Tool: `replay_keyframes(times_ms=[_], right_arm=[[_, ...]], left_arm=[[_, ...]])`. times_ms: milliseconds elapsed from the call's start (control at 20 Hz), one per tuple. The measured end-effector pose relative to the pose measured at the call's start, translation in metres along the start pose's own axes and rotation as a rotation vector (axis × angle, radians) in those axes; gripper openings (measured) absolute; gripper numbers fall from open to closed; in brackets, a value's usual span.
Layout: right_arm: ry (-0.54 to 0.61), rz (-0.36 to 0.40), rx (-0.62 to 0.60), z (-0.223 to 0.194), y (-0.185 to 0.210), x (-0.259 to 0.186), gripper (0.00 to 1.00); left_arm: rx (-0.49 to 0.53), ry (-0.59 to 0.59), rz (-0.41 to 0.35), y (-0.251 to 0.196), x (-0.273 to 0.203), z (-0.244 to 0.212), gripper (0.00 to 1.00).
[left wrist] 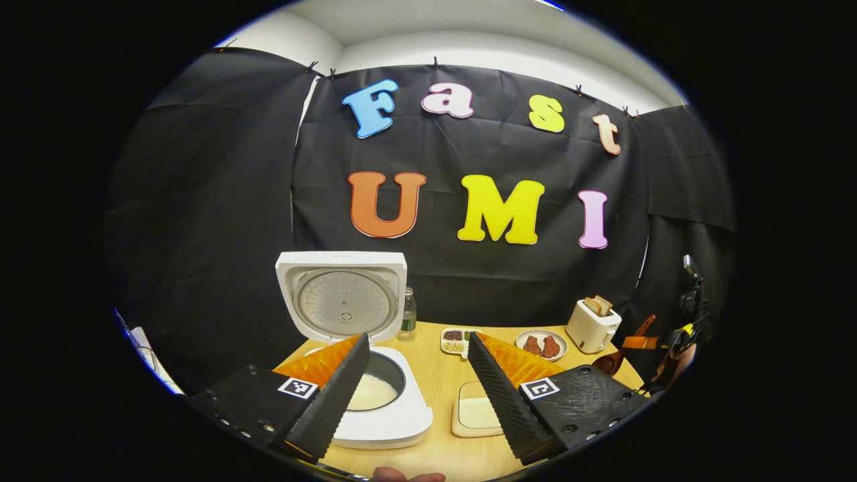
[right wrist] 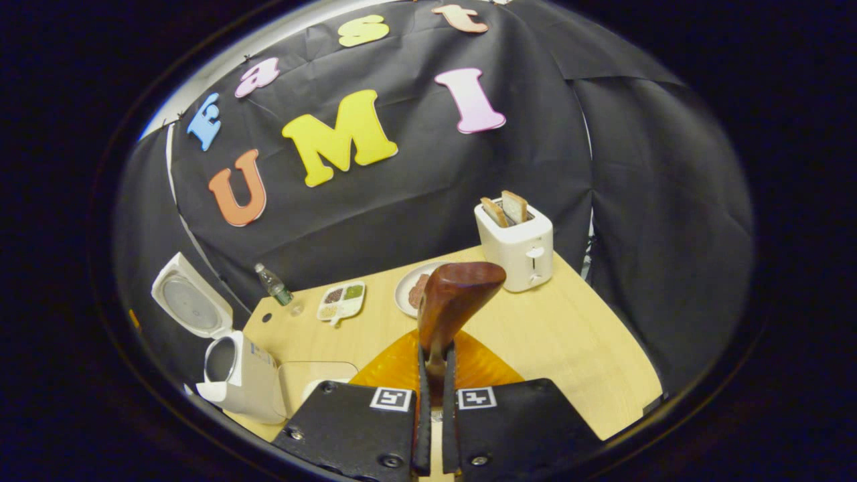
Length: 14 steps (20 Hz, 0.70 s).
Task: Close the left gripper, press the button to open the rice cooker; take a wooden spoon from the chopstick holder with the right hand, scoop a spoonful of rice and pour it into the rice cooker, then put the wooden spoon back into the chopstick holder.
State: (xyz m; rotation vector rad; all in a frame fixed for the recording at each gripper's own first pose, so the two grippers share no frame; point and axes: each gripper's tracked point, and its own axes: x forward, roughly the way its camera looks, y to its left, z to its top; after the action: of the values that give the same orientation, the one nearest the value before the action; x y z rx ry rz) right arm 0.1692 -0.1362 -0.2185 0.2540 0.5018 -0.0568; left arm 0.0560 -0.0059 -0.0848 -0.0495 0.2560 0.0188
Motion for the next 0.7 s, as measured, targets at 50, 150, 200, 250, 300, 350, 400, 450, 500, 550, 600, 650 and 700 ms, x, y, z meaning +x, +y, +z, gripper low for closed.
replay_keyframes(times_ms=[50, 150, 200, 250, 300, 350, 400, 450, 500, 550, 600, 650, 700], right_arm=[[0.004, -0.009, -0.012, -0.009, -0.006, 0.007, 0.12], [0.024, -0.015, -0.025, -0.029, -0.014, 0.020, 0.12], [0.033, -0.010, -0.023, -0.038, -0.015, 0.026, 0.12], [0.042, -0.007, -0.018, -0.046, -0.017, 0.031, 0.12], [0.050, -0.003, -0.013, -0.053, -0.019, 0.036, 0.12], [0.056, 0.000, -0.005, -0.059, -0.019, 0.041, 0.12], [0.059, 0.003, 0.006, -0.063, -0.019, 0.045, 0.12], [0.061, 0.007, 0.017, -0.067, -0.019, 0.048, 0.12], [0.065, 0.003, 0.025, -0.070, -0.020, 0.052, 0.12], [0.068, 0.000, 0.031, -0.074, -0.023, 0.054, 0.12], [0.069, 0.000, 0.040, -0.076, -0.024, 0.055, 0.13], [0.071, 0.001, 0.053, -0.078, -0.025, 0.056, 0.14], [0.074, 0.009, 0.067, -0.079, -0.024, 0.056, 0.18]], left_arm=[[0.003, 0.005, 0.010, 0.003, 0.000, 0.000, 0.95], [0.006, 0.016, 0.027, 0.008, 0.001, 0.001, 0.95], [0.005, 0.024, 0.037, 0.011, 0.001, 0.000, 0.95], [0.004, 0.030, 0.044, 0.012, 0.002, -0.001, 0.95], [0.002, 0.037, 0.049, 0.013, 0.002, -0.001, 0.95], [0.001, 0.043, 0.054, 0.013, 0.002, -0.002, 0.95], [0.001, 0.050, 0.053, 0.011, 0.002, -0.003, 0.95], [0.002, 0.055, 0.051, 0.009, 0.003, -0.002, 0.95], [0.005, 0.058, 0.047, 0.007, 0.006, -0.002, 0.95], [0.008, 0.060, 0.043, 0.005, 0.007, -0.001, 0.95], [0.010, 0.058, 0.038, 0.004, 0.007, 0.001, 0.95], [0.011, 0.055, 0.033, 0.002, 0.009, 0.002, 0.95], [0.011, 0.050, 0.028, 0.001, 0.010, 0.005, 0.95]])
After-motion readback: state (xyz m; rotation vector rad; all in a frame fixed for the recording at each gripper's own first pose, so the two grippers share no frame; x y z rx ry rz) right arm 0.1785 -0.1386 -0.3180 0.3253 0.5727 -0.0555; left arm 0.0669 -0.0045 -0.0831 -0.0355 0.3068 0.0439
